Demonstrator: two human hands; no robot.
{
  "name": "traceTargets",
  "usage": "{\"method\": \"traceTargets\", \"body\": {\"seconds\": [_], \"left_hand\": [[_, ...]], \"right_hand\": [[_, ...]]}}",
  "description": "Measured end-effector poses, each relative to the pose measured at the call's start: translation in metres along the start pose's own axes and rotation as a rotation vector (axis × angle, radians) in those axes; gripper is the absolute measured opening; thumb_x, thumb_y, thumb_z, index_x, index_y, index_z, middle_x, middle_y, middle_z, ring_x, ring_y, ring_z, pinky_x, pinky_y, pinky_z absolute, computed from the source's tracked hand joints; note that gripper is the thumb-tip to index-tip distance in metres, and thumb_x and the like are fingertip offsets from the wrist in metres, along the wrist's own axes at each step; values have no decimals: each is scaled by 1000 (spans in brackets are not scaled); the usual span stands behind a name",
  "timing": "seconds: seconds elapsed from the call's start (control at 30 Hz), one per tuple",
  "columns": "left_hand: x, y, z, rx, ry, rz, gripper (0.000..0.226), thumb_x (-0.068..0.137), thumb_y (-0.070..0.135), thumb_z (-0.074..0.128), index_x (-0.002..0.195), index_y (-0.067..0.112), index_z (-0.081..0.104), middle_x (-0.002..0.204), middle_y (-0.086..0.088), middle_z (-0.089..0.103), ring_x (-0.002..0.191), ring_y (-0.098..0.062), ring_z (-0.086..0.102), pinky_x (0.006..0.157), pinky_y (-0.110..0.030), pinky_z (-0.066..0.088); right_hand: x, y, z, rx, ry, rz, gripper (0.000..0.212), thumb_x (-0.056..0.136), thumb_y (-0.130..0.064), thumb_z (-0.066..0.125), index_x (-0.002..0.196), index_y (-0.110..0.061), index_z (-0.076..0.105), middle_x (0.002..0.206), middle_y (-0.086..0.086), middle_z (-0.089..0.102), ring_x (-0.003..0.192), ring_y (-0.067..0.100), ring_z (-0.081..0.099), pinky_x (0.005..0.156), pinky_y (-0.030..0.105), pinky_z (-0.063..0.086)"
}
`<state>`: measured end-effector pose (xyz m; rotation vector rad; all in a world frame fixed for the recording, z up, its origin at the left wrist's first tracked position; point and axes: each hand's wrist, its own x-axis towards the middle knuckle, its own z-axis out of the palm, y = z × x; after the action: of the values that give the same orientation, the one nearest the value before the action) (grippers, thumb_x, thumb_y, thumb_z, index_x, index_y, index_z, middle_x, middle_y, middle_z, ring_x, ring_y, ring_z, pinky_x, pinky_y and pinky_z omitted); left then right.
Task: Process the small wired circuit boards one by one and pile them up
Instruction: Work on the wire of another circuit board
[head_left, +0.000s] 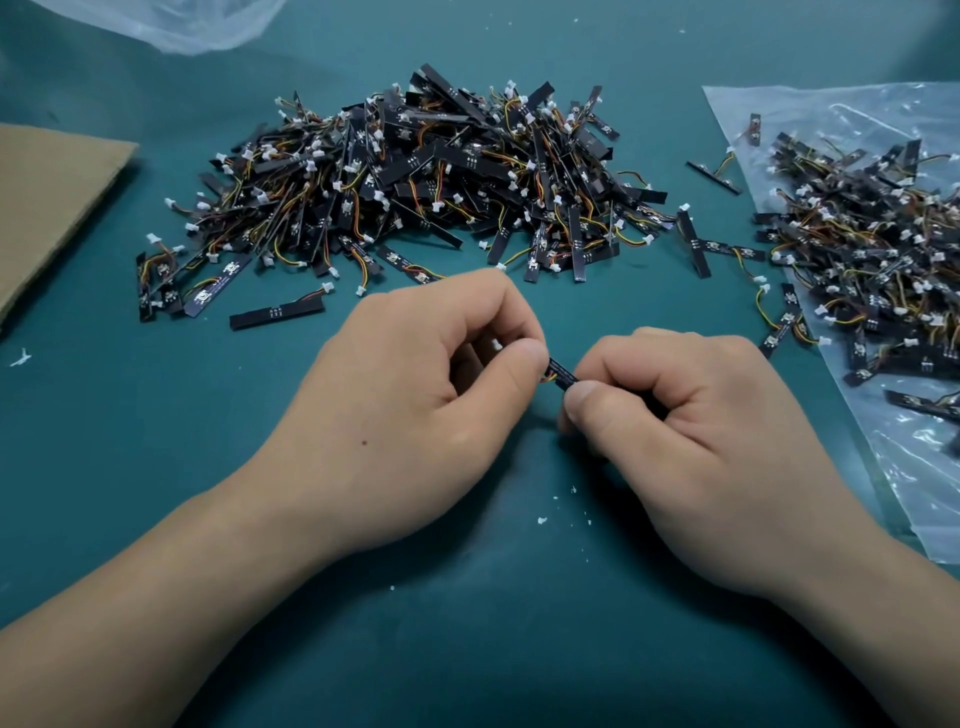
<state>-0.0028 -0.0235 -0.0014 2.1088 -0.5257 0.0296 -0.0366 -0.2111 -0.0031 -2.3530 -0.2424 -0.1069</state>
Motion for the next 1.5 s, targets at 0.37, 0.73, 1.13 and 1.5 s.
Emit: {"method": "traceTargets", "body": {"seconds": [0.37, 0.73, 1.13, 1.5], "left_hand": [[-1, 1, 1, -34, 22, 17, 13, 90, 25, 62, 77, 23, 63, 61, 3, 59, 53, -10, 50, 51, -11, 34], [1, -3, 1, -76, -7, 33, 12, 96, 29, 58, 88, 25, 66, 65, 3, 62, 53, -12, 52, 52, -20, 41], [0, -5, 0, 16, 125, 11, 26, 97, 17, 57, 116, 32, 65, 86, 15, 66, 69, 2, 55, 66, -7, 36], [-3, -4, 8, 656, 76, -275, 59, 84, 55, 39, 138, 31, 45, 162, -4, 23, 149, -25, 15, 118, -48, 10]], "right_hand": [[1, 0, 1, -23, -5, -5, 29, 89, -30, 53, 65, -15, 56, 60, 2, 55, 69, 18, 54, 61, 39, 41], [-1, 0, -2, 34, -64, -113, 45, 94, -41, 42, 61, -12, 36, 53, 7, 37, 50, 20, 36, 56, 38, 35], [3, 8, -7, 555, 390, -56, 24, 108, -21, 41, 114, -20, 65, 61, 4, 60, 44, 19, 35, 45, 18, 31], [-2, 7, 3, 111, 14, -89, 17, 99, -36, 56, 104, -31, 71, 69, -9, 70, 55, 12, 57, 54, 14, 37]]}}
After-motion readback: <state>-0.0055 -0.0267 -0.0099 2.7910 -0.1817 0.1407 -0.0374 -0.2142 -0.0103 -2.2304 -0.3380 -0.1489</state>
